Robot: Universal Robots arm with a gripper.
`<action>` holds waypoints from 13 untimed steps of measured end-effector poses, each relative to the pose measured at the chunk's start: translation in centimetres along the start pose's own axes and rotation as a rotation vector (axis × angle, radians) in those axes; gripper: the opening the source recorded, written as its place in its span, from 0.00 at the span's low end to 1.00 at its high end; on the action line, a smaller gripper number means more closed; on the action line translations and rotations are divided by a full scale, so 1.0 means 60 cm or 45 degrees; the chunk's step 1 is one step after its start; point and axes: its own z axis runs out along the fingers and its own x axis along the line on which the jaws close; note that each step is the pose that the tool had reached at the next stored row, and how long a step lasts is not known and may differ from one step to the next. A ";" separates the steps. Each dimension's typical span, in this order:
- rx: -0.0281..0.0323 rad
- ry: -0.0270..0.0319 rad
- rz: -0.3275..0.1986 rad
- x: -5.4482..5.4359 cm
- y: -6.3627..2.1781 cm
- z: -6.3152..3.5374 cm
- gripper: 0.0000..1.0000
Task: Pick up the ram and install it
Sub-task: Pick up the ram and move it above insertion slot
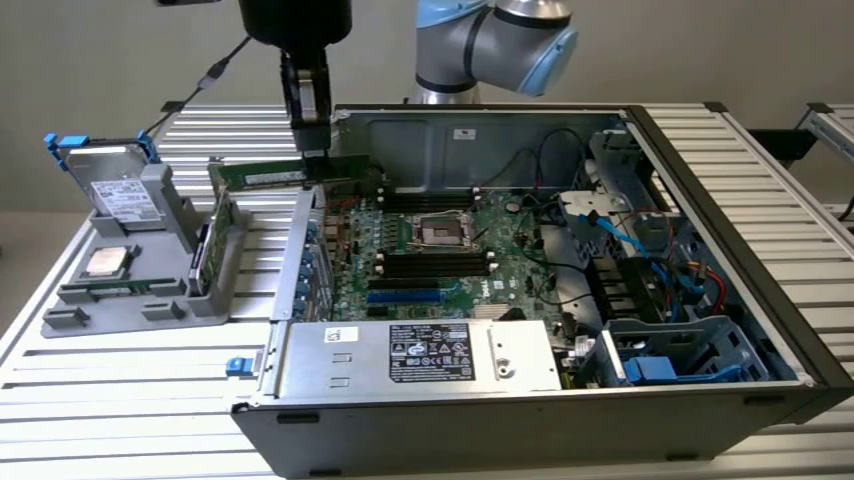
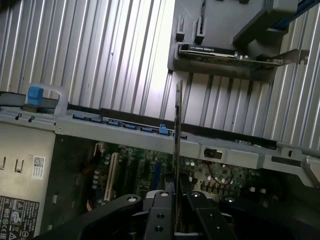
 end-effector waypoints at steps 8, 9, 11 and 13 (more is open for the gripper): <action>0.0077 -0.0225 -0.001 0.006 -0.036 -0.002 0.14; 0.0087 -0.0261 -0.001 0.007 -0.040 -0.002 0.14; 0.0097 -0.0318 -0.002 0.008 -0.047 -0.003 0.14; 0.0107 -0.0369 -0.002 0.010 -0.055 -0.003 0.14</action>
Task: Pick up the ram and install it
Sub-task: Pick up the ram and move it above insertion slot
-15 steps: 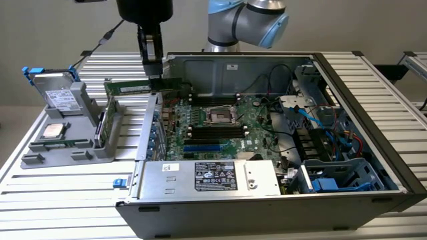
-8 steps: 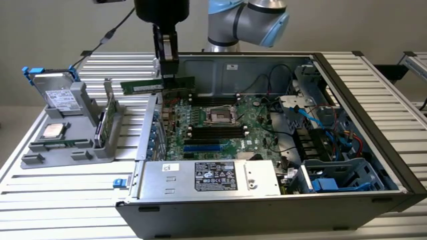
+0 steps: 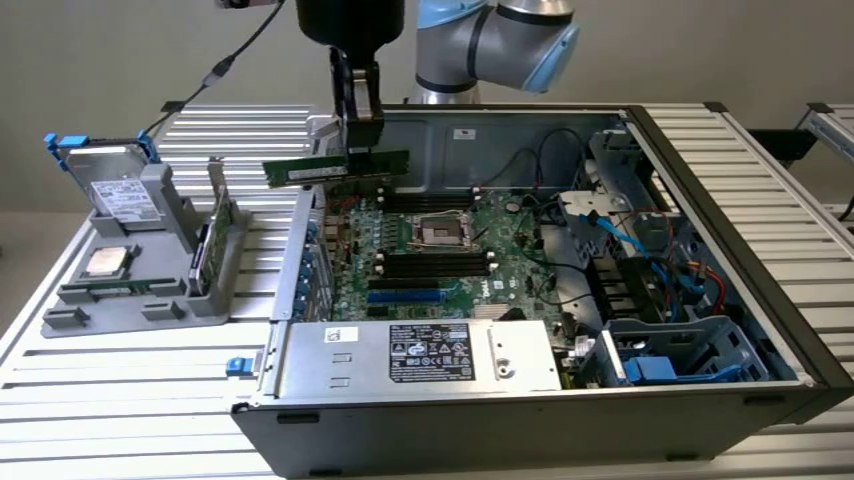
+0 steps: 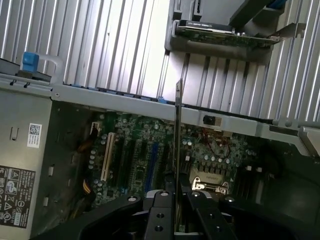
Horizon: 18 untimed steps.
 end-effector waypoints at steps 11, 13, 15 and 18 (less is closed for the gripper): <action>0.0017 -0.0092 0.003 0.008 -0.043 -0.003 0.14; 0.0020 -0.0100 0.006 0.008 -0.046 -0.003 0.14; 0.0023 -0.0110 0.010 0.009 -0.049 -0.003 0.14; 0.0027 -0.0121 0.013 0.010 -0.059 -0.004 0.14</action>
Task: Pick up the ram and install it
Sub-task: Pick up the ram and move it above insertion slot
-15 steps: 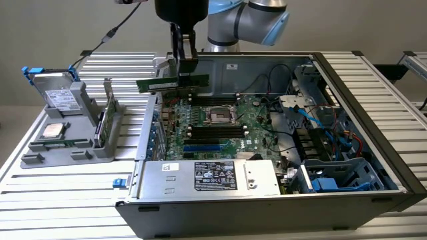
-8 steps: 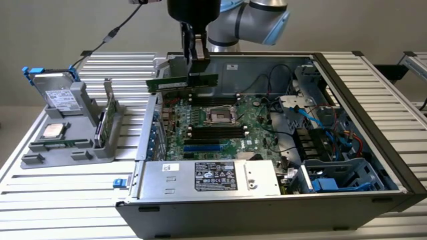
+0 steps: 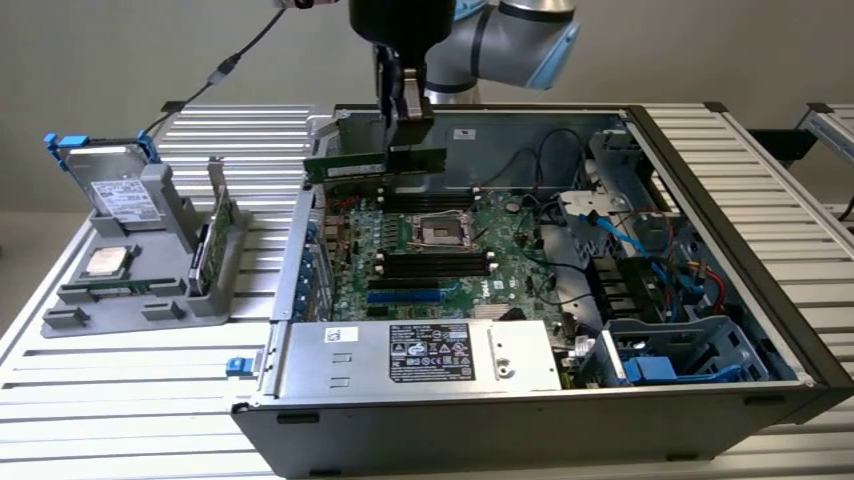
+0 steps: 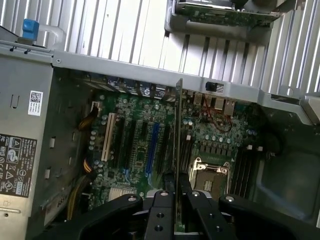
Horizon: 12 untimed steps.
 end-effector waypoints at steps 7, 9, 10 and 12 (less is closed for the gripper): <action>0.0002 -0.0010 0.000 0.006 -0.047 -0.002 0.14; 0.0001 -0.0010 0.000 0.007 -0.061 -0.003 0.14; 0.0001 -0.0010 0.000 0.008 -0.067 -0.002 0.14; 0.0002 -0.0008 0.000 0.007 -0.078 0.000 0.14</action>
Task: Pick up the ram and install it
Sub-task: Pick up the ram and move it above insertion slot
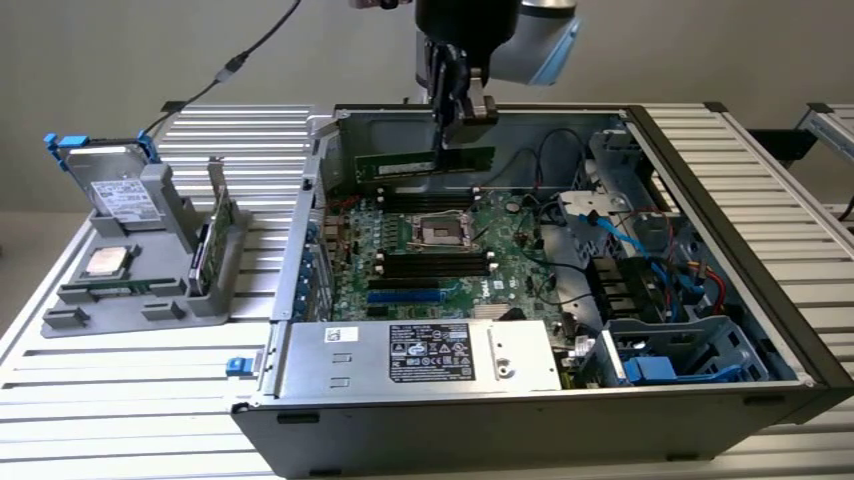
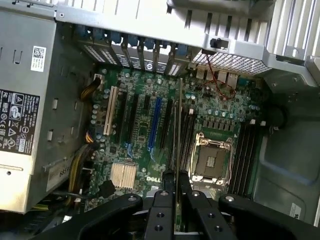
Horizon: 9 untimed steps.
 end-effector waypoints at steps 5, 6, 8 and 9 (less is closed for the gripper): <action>-0.0005 0.0028 0.002 -0.008 -0.015 0.013 0.14; -0.0005 0.0030 0.002 -0.009 -0.018 0.016 0.14; 0.0002 0.0024 0.013 -0.009 -0.022 0.022 0.14; 0.0006 0.0021 0.020 -0.009 -0.024 0.024 0.14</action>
